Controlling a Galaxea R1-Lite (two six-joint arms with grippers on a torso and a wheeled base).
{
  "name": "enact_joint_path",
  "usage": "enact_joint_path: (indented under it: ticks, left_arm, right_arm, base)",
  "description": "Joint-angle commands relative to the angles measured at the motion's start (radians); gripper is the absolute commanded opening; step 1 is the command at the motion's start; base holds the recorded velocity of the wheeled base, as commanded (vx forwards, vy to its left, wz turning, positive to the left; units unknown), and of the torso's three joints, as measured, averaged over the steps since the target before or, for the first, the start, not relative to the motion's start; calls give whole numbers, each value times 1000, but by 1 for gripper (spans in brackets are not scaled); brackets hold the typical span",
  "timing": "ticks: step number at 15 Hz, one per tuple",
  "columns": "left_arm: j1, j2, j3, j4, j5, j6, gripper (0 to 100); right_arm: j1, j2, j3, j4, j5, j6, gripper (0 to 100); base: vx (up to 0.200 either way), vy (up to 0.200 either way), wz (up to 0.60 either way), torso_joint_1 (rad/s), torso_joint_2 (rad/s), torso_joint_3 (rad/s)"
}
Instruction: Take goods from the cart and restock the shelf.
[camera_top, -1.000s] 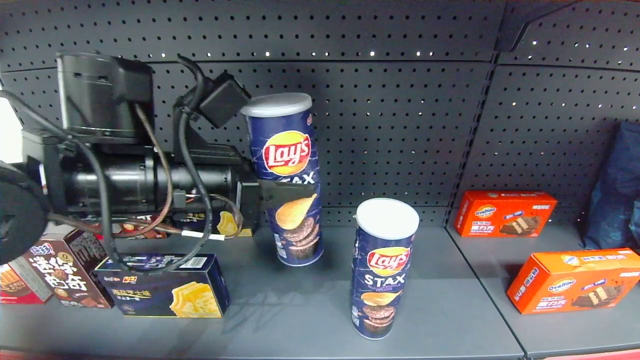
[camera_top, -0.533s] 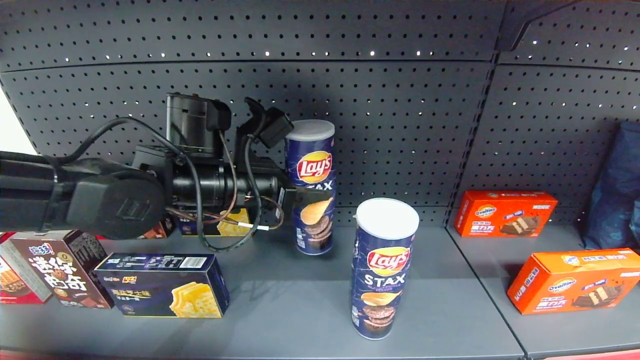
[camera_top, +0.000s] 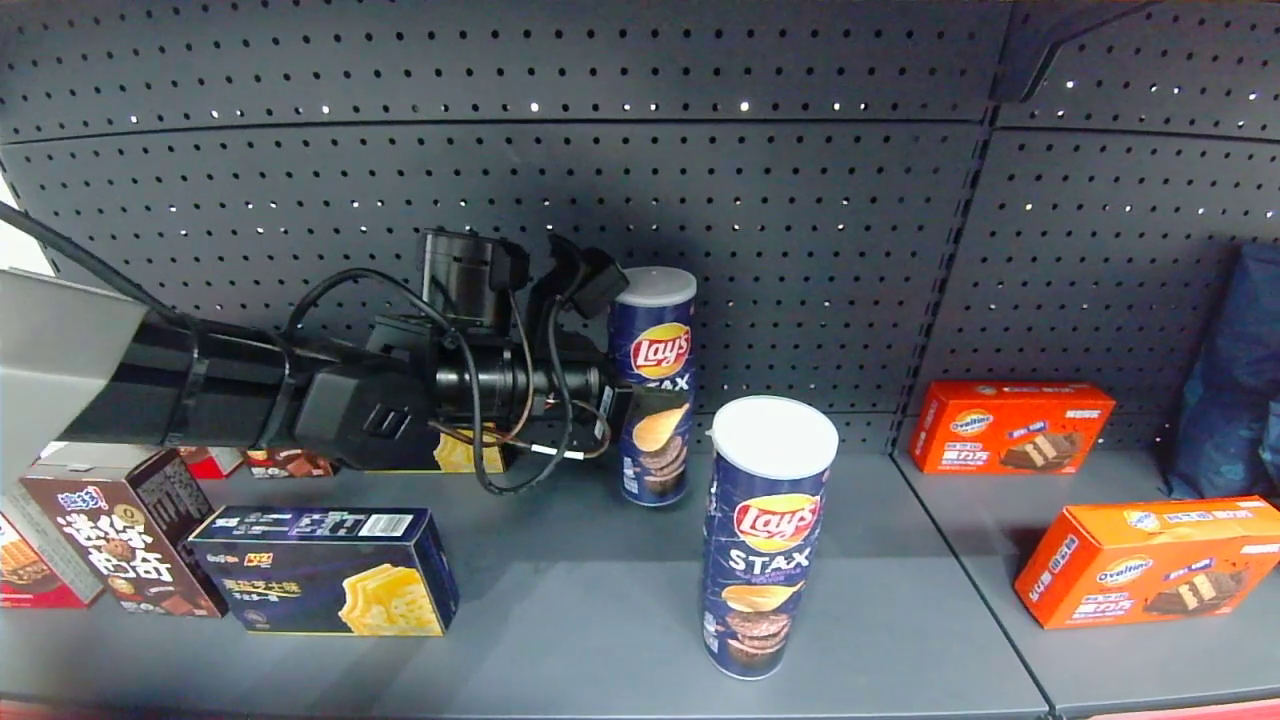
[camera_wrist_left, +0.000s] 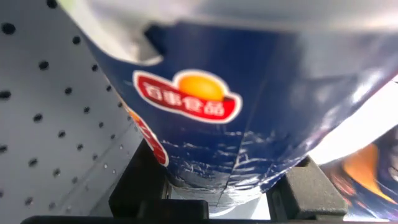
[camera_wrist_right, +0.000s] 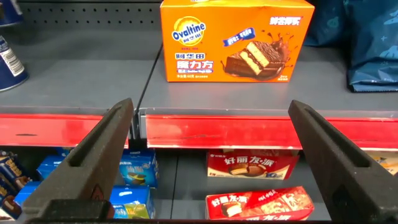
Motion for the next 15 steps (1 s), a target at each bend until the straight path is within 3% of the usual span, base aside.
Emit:
enact_joint_path:
  ticks: [1,15]
  left_arm:
    - [-10,40,-31,-1,0,0,0]
    - [-45,117,-83,-39,1,-5,0]
  right_arm:
    - [1,2,0,-1,0,-1,100]
    - [1,2,0,-1,0,-1,100]
  base:
    - [0,0,0,0,0,0]
    - [0,0,0,0,0,0]
